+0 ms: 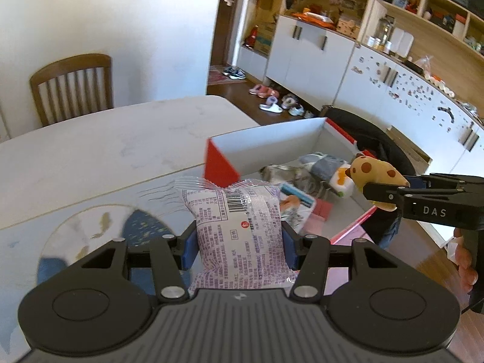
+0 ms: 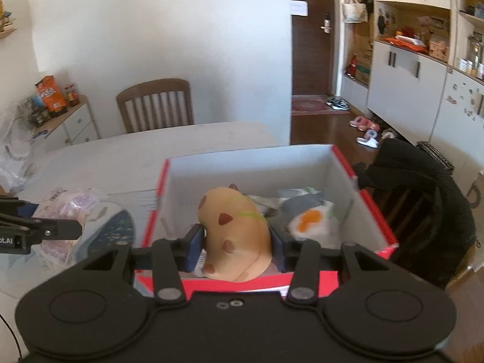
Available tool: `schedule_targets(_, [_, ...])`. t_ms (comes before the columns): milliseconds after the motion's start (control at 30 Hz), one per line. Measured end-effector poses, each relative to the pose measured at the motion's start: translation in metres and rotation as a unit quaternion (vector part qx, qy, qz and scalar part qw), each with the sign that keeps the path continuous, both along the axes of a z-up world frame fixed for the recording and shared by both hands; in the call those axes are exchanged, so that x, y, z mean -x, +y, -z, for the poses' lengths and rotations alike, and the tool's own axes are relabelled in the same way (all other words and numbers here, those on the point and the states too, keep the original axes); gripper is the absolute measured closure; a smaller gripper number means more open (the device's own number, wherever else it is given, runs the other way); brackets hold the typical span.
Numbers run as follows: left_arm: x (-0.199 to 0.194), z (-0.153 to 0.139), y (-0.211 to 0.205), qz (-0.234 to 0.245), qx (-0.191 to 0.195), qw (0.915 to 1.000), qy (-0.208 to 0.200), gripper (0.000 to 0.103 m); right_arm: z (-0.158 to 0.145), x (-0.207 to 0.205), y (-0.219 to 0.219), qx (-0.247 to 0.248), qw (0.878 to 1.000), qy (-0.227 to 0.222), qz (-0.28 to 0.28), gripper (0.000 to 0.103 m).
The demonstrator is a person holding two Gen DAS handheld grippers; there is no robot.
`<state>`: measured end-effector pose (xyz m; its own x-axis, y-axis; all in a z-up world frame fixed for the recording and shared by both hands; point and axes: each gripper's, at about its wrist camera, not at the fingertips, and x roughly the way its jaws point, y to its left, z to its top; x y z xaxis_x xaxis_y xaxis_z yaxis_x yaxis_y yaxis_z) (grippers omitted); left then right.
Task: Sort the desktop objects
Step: 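Lift and carry the snack bag and plush toy over the red shoebox, then lower both items into the shoebox and open both grippers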
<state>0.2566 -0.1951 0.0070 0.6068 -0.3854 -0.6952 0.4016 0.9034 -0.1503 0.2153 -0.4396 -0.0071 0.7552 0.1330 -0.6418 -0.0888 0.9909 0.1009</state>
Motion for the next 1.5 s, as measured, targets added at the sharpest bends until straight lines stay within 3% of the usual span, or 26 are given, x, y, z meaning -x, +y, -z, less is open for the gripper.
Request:
schedule_targets(267, [-0.023, 0.002, -0.058, 0.041, -0.016, 0.9990, 0.000, 0.050, 0.008, -0.016, -0.035, -0.003, 1.000, 0.006, 0.022, 0.058])
schedule_targets(500, [-0.061, 0.012, -0.094, 0.069, -0.031, 0.9971, 0.012, 0.050, 0.021, -0.038, -0.040, -0.005, 1.000, 0.021, 0.010, 0.058])
schedule_targets(900, [-0.124, 0.046, -0.124, 0.073, -0.062, 0.9940, 0.053, 0.050, 0.051, -0.067, -0.012, 0.012, 0.997, 0.060, -0.040, 0.058])
schedule_targets(1500, [-0.141, 0.081, -0.143, 0.101, -0.109, 0.9857, 0.079, 0.050, 0.087, -0.094, 0.001, 0.056, 0.991, 0.107, -0.058, 0.058])
